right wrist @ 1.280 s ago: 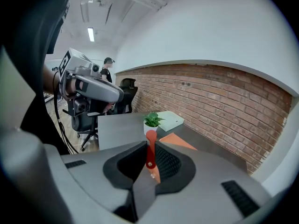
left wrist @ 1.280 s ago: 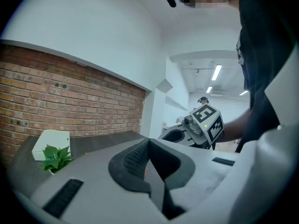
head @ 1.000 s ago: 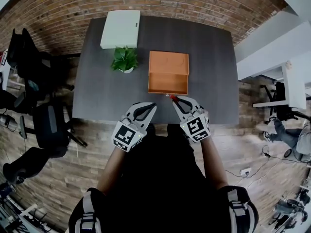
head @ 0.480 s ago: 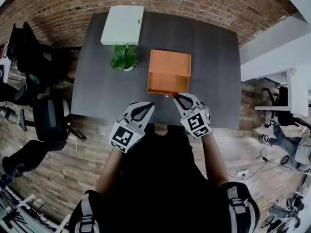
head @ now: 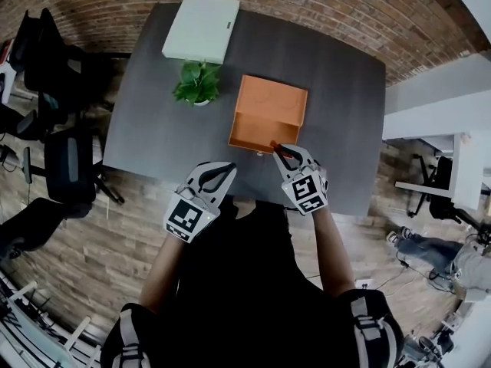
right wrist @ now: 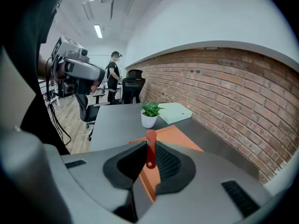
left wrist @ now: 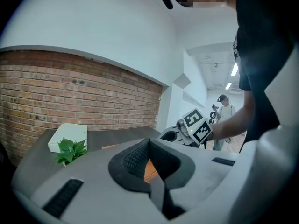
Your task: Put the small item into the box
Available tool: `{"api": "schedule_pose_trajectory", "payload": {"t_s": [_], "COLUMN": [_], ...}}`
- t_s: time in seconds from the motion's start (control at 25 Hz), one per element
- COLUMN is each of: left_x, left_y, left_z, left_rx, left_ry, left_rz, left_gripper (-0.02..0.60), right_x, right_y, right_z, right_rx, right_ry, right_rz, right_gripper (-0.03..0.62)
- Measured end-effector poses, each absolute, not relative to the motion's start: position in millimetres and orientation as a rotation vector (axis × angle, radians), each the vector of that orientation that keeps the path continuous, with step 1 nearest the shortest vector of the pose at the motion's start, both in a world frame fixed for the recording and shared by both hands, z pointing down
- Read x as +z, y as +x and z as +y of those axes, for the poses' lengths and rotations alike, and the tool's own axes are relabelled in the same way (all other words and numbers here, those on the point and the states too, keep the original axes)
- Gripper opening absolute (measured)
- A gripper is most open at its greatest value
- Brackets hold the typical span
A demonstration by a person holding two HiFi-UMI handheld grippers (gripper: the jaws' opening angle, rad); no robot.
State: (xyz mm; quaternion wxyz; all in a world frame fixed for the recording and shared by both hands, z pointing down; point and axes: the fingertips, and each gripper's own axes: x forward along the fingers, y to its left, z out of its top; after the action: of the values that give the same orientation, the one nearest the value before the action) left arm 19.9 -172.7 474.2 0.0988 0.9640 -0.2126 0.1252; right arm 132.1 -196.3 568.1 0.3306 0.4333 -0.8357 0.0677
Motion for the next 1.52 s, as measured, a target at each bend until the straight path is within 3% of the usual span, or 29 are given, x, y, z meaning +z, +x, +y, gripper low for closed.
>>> {"api": "schedule_pose_trajectory", "payload": {"t_s": [1.52], "left_x": [501.5], "left_y": [8.7], "left_z": [-186.3], "left_rx": [0.472], "left_ry": [2.759], "left_rz": [-0.731], "left_gripper": [0.021], "right_x": [702.5], "right_y": [124.7], "right_z": [-246.2], "right_rx": [0.3], "right_ry": [0.875], "right_rz": [-2.091], "right_gripper": [0.064]}}
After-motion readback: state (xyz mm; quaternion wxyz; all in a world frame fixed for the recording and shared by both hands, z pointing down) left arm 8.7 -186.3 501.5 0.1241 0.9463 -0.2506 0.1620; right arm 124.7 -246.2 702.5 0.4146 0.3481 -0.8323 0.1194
